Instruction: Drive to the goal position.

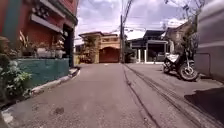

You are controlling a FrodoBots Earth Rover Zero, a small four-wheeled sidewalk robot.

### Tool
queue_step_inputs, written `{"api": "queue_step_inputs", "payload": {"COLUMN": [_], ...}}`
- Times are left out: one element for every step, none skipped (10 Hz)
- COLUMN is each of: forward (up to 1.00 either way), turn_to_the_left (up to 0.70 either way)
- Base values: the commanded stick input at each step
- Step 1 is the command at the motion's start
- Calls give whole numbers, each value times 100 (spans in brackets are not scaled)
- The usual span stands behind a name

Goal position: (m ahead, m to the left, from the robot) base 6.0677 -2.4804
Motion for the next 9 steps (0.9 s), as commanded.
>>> {"api": "queue_step_inputs", "payload": {"forward": [70, 70, 70, 70, 70, 70, 70, 70, 70], "turn_to_the_left": [0, 0, 0, 0, 0, 0, -8, -15, -16]}}
